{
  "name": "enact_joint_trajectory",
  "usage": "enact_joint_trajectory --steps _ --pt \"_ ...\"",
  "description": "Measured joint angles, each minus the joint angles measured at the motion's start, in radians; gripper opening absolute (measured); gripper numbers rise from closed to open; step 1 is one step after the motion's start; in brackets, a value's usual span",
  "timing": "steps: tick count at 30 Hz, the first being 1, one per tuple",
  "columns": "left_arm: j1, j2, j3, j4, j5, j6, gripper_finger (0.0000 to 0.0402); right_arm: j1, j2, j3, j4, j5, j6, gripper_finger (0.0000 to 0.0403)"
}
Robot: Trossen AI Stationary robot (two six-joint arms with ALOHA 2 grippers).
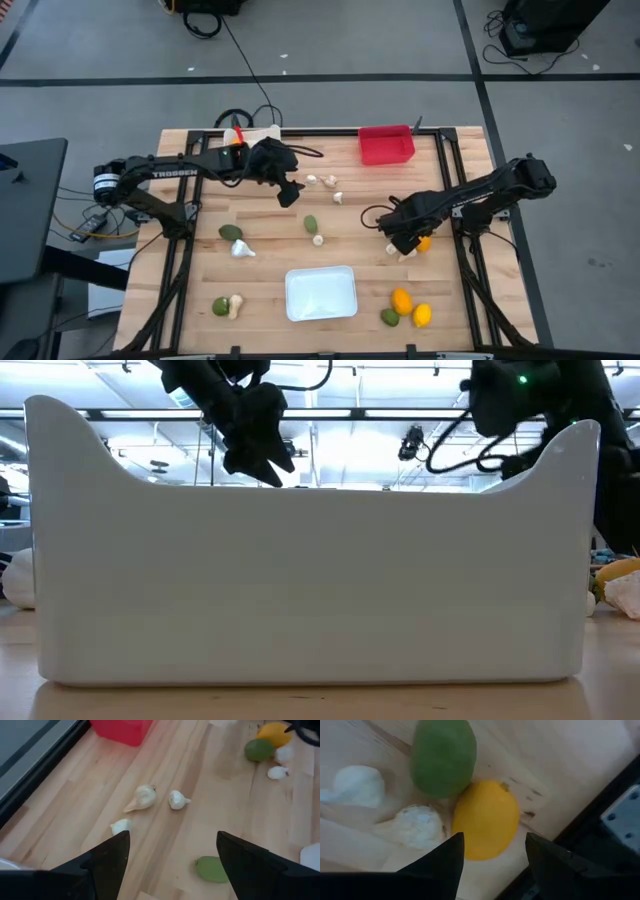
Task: Sort produce into baskets
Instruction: Put the yellow lemon into the top white bin
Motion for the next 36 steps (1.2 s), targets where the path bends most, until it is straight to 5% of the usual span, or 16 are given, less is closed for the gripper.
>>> enact_joint_trajectory --steps 15,25,32,36 --pt "-0.027 0.0 0.0 0.0 0.021 -0.065 0.0302 -0.02 -0.006 -0.177 0.194 -0.057 0.113 0.0262" --pt "-0.024 0.0 -0.025 0.014 -0.079 -0.173 0.0302 -0.086 -0.081 -0.114 0.154 0.079 0.027 0.0224" --pt "-0.027 0.0 -0.086 0.132 -0.052 -0.218 0.0302 -0.125 -0.214 -0.026 0.17 0.121 -0.047 0.0221" --pt "-0.027 0.0 -0.135 0.355 -0.01 -0.23 0.0302 -0.134 -0.283 -0.002 0.374 0.212 -0.177 0.0221"
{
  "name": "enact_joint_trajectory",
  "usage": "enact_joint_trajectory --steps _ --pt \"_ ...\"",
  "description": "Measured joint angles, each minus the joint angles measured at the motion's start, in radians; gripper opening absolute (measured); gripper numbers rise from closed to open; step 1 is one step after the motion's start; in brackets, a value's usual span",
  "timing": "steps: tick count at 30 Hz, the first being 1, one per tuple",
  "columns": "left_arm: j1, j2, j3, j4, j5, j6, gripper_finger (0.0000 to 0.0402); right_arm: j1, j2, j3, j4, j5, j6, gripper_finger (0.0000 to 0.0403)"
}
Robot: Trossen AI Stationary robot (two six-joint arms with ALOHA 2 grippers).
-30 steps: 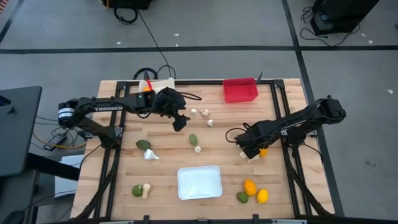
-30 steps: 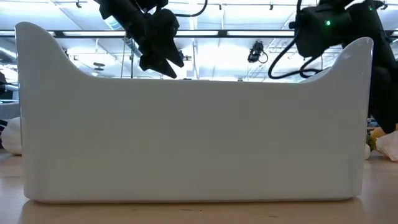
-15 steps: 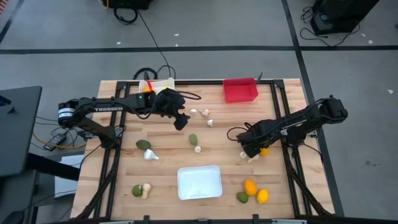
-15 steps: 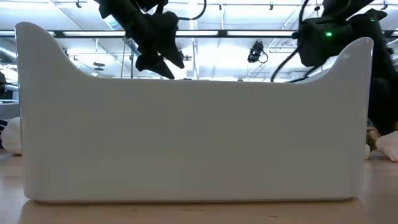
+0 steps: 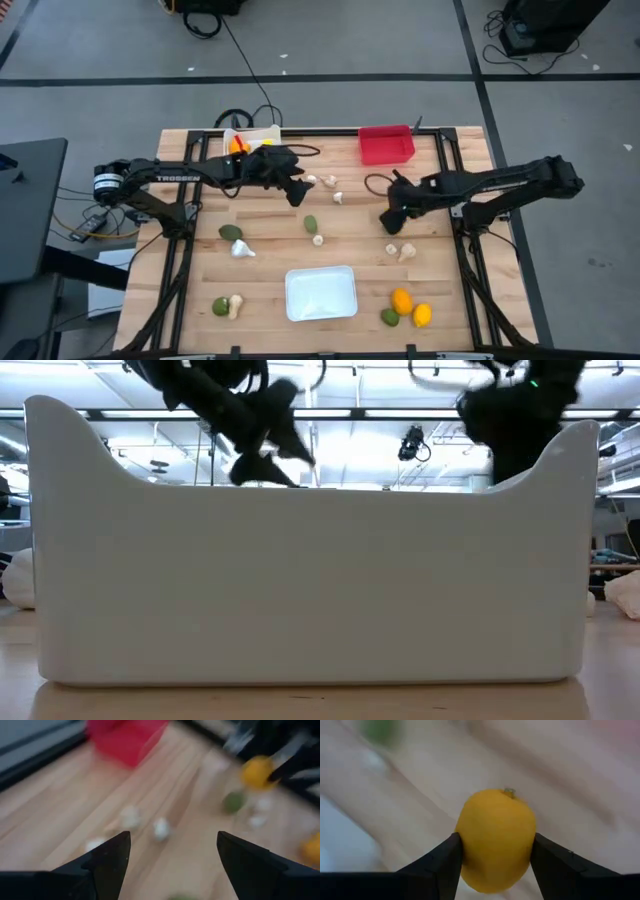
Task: Sort produce into baskets
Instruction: Put the yellow lemon into the top white bin
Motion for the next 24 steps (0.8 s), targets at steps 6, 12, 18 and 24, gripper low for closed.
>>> enact_joint_trajectory --steps 6,12,18,24 --pt "-0.002 0.0 -0.061 0.356 0.026 -0.084 0.0302 -0.035 -0.009 0.0 0.449 0.109 -0.333 0.0221" --pt "-0.009 0.0 -0.063 0.408 0.024 -0.06 0.0302 -0.075 0.025 0.0 0.763 0.105 -0.575 0.0221" --pt "-0.02 0.0 -0.064 0.431 0.024 -0.111 0.0303 -0.093 0.035 0.002 0.882 0.069 -0.701 0.0221" --pt "-0.018 0.001 -0.064 0.498 0.023 -0.279 0.0312 -0.092 0.054 0.001 0.877 0.058 -0.863 0.0221"
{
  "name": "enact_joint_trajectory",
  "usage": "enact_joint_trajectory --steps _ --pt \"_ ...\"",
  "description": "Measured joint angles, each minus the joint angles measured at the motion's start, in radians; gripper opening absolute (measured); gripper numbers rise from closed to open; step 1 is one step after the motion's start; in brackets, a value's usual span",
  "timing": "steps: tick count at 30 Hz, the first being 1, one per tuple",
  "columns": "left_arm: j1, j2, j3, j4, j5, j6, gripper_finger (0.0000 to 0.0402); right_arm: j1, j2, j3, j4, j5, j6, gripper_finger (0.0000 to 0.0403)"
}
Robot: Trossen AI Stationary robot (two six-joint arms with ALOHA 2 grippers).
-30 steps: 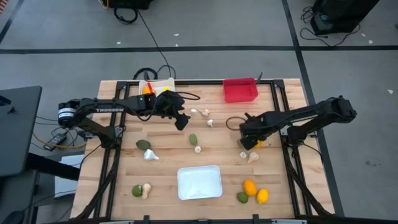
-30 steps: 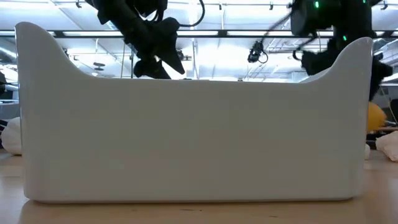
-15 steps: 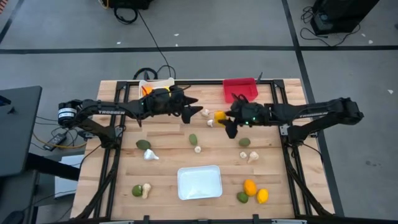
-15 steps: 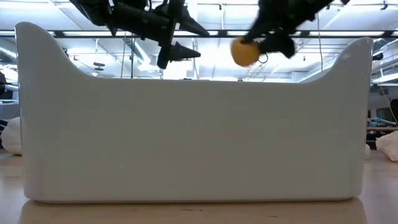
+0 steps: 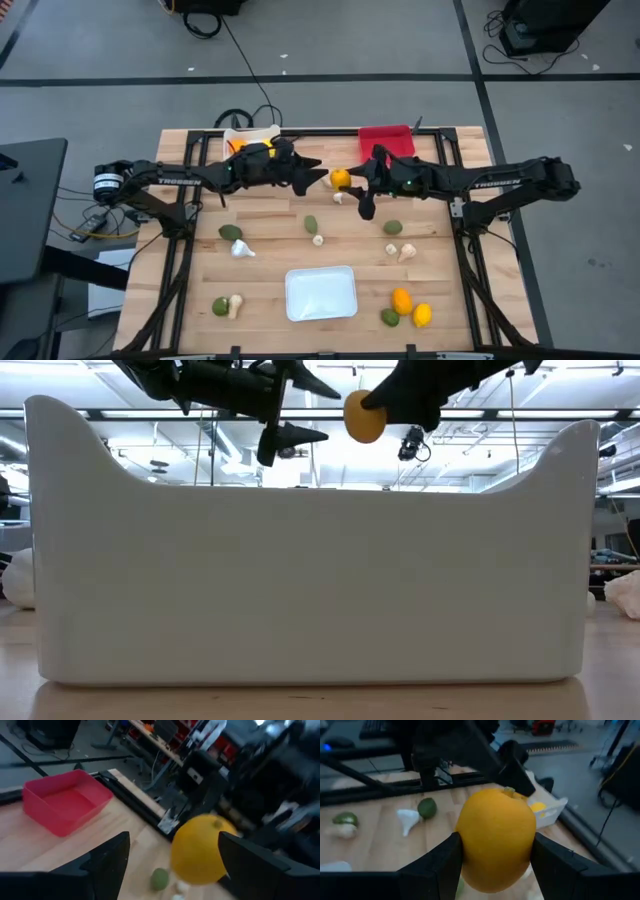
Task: Sort produce into baskets
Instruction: Put the yellow lemon into the top white bin
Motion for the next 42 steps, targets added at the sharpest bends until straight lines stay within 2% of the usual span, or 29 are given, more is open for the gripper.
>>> enact_joint_trajectory --steps 4,7,9,11,16,20,26,34,37,42 --pt "0.0 0.0 0.0 0.005 0.002 -0.105 0.0347 0.002 0.002 0.0 0.011 0.041 -0.115 0.0221" --pt "0.0 0.0 0.0 -0.001 0.038 -0.103 0.0386 0.002 0.002 0.0 0.042 0.075 -0.184 0.0221" --pt "-0.001 0.0 0.0 0.005 0.04 -0.079 0.0395 0.002 0.002 0.0 0.061 0.079 -0.213 0.0221" --pt "-0.002 0.0 0.0 0.018 0.04 -0.046 0.0389 0.002 0.004 0.0 0.073 0.078 -0.224 0.0221" --pt "-0.031 0.0 0.0 0.102 0.0 0.155 0.0367 -0.001 0.007 0.0 0.073 0.046 -0.207 0.0223" --pt "-0.041 0.0 0.001 0.12 -0.03 0.158 0.0367 -0.001 0.008 0.0 0.072 0.044 -0.212 0.023" --pt "-0.042 0.0 0.001 0.088 -0.015 0.14 0.0383 -0.001 0.008 0.0 0.094 0.09 -0.224 0.0239" --pt "-0.04 0.008 0.001 0.093 -0.028 0.194 0.0395 -0.001 0.008 0.0 0.117 0.091 -0.234 0.024" --pt "-0.039 0.02 0.001 0.098 -0.011 0.258 0.0392 -0.001 0.008 0.0 0.117 0.087 -0.233 0.024" --pt "-0.039 0.08 0.047 0.089 0.045 0.263 0.039 -0.001 0.008 0.001 0.126 0.088 -0.23 0.0241"
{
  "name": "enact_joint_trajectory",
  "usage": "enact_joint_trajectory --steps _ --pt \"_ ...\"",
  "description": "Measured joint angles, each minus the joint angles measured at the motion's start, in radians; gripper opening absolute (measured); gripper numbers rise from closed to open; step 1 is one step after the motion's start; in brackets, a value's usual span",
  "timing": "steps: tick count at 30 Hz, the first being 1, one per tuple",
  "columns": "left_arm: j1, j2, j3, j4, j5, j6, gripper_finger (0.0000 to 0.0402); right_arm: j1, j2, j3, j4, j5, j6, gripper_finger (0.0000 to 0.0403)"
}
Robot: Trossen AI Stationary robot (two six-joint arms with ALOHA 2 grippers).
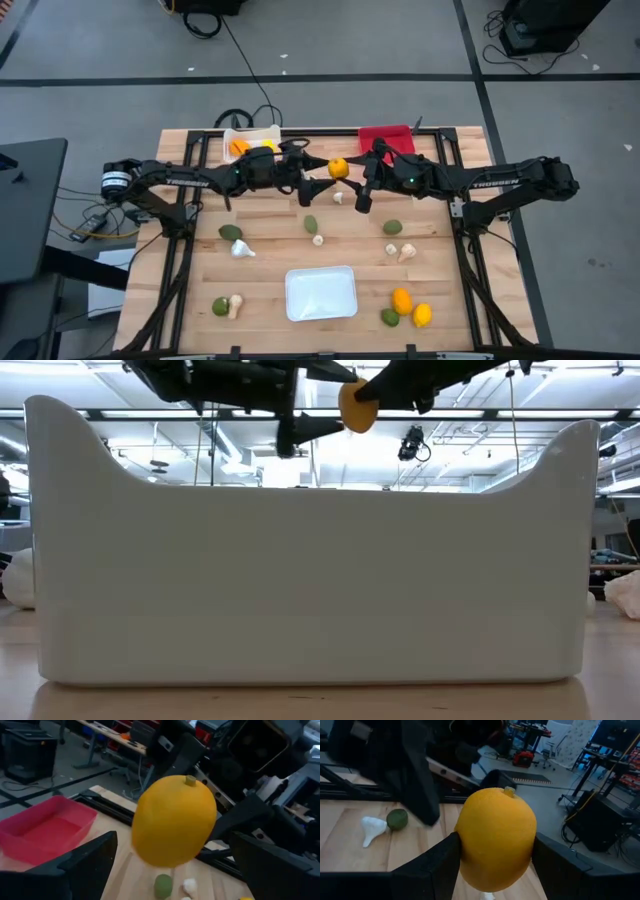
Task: Sort produce into baskets
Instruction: Put the yellow lemon into the top white bin
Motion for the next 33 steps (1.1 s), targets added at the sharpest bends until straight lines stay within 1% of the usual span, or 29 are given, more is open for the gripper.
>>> enact_joint_trajectory --steps 2,7,9,14,20,25,33 --pt "0.0 0.031 0.024 0.0 0.022 0.001 0.039 0.0 0.0 0.0 -0.001 0.014 0.013 0.0241" --pt "0.0 0.083 0.077 -0.004 0.034 0.036 0.039 0.005 0.0 0.0 -0.004 0.028 0.055 0.0241" --pt "0.0 0.083 0.084 -0.006 0.041 0.051 0.039 0.01 -0.001 0.0 -0.007 0.029 0.057 0.0241" --pt "0.001 0.081 0.09 0.018 0.105 0.055 0.039 0.027 -0.003 0.002 -0.011 0.028 0.057 0.0241" --pt "0.009 0.077 0.095 0.041 0.141 0.028 0.0385 0.047 0.001 0.0 -0.03 0.03 0.06 0.0241" --pt "0.024 0.077 0.095 0.042 0.179 0.021 0.0353 0.061 0.001 0.0 -0.029 0.047 0.059 0.0241" --pt "0.052 0.076 0.095 0.001 0.253 -0.055 0.0286 0.063 0.001 0.0 -0.029 0.054 0.079 0.0241"
